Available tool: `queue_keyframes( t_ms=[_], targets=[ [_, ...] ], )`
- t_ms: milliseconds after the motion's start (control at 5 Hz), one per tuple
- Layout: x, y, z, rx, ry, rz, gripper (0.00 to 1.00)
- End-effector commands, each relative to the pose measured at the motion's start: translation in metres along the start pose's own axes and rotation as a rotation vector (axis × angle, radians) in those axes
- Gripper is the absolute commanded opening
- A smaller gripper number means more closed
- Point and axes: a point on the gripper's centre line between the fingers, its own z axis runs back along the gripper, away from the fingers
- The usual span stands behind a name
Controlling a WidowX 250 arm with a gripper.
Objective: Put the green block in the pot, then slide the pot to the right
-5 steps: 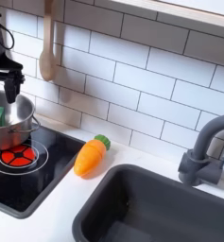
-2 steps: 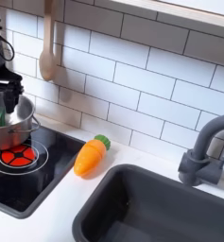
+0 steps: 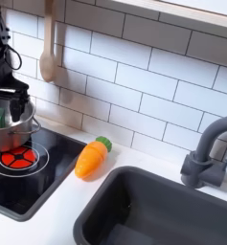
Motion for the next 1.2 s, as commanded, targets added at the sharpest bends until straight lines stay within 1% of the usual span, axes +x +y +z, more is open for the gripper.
queue_keyframes(
  t_ms=[0,200,400,800,1000],
  targets=[
    [-0.005,0.000,-0.007,-0.001,0.025,-0.017,1.00],
    [-0.007,-0.002,-0.007,-0.002,0.030,-0.035,1.00],
    [-0.008,-0.006,-0.005,-0.005,0.026,-0.043,1.00],
    [-0.014,-0.010,-0.006,-0.007,0.040,-0.053,1.00],
    [-0.016,-0.018,-0.007,-0.016,0.043,-0.069,1.00]
  ],
)
